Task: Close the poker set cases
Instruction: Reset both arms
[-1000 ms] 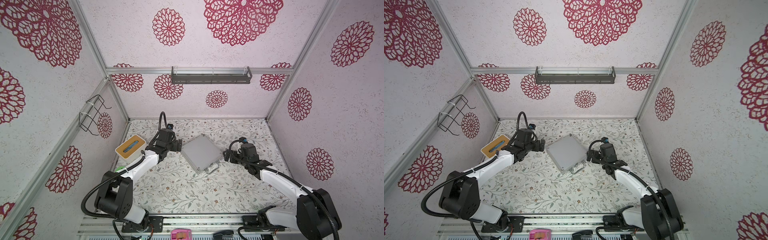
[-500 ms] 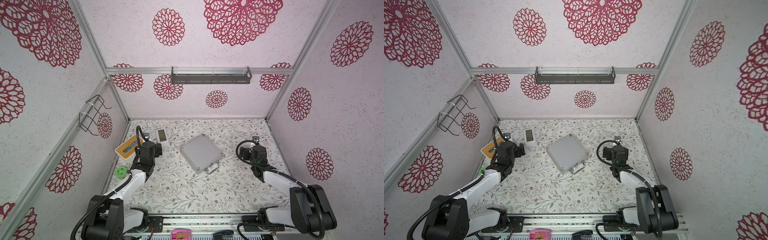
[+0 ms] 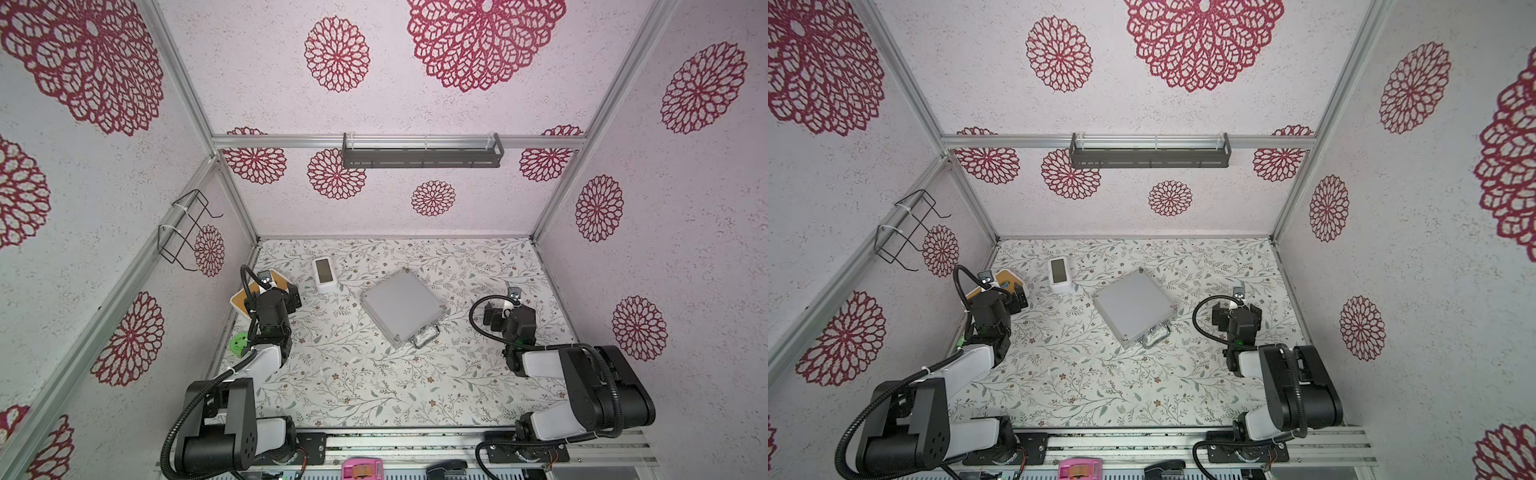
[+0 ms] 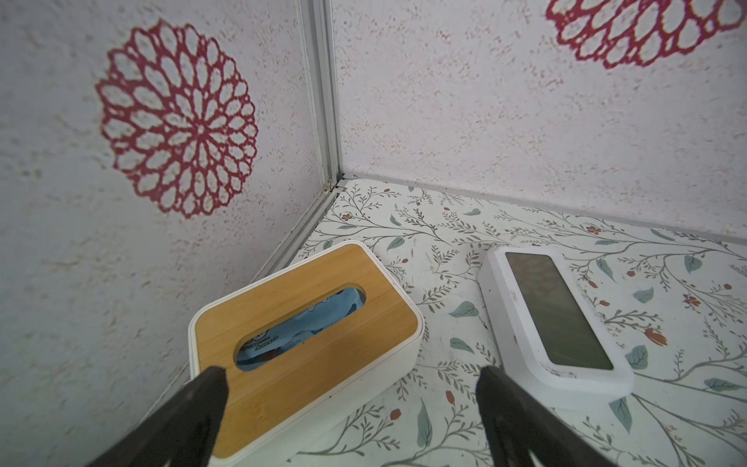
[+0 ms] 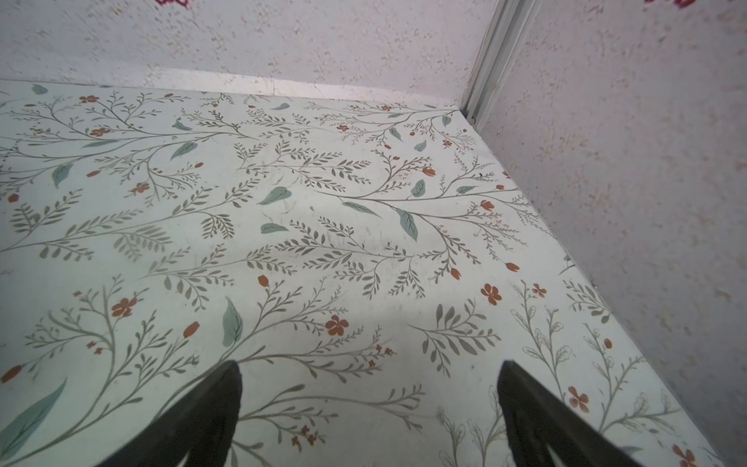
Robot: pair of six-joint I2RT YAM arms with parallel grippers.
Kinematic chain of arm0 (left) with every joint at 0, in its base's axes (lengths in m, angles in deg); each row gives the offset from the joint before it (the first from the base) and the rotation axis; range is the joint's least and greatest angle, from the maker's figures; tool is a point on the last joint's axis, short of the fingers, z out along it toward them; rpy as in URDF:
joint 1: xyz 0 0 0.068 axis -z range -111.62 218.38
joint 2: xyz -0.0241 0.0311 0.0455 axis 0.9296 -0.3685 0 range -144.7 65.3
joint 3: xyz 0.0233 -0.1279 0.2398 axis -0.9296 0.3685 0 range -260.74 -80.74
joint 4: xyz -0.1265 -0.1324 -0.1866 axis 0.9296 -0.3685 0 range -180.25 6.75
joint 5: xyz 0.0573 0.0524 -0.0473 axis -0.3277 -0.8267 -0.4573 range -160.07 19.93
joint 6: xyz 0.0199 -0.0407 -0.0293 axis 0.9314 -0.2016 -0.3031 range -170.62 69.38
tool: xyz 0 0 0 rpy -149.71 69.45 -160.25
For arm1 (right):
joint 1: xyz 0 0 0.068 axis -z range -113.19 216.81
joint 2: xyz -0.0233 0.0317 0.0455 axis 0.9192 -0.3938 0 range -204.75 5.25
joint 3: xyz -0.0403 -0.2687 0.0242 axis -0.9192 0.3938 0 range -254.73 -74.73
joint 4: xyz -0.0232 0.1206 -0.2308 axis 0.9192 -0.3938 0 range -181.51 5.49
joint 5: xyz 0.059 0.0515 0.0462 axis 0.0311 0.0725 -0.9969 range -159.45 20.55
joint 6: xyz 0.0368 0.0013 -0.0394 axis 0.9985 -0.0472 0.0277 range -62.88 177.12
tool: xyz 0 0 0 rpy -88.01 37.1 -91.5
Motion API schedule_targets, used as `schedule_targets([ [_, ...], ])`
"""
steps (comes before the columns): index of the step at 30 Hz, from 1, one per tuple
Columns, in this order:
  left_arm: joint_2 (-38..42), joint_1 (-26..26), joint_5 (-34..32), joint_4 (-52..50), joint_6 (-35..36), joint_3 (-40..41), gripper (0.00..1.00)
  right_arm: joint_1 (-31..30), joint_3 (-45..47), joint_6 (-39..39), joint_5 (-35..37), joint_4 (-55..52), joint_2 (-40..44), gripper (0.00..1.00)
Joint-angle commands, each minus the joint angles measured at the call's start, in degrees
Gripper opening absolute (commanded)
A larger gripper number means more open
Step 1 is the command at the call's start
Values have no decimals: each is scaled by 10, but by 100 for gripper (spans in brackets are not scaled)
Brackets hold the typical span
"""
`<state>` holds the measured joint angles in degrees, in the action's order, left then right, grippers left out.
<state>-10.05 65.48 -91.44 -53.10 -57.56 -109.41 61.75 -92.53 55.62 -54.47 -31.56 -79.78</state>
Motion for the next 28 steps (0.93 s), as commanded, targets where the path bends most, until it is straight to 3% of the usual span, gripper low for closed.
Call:
schedule_targets([
  [1,-15,-4,6,38,-6,10,99,9,9,3,-10,90,1,99],
  [9,-109,-28,30,164,-19,38,98,13,46,1,-18,180,-25,99],
  [28,-125,-29,37,179,-22,44,97,15,41,4,-23,172,-27,99],
])
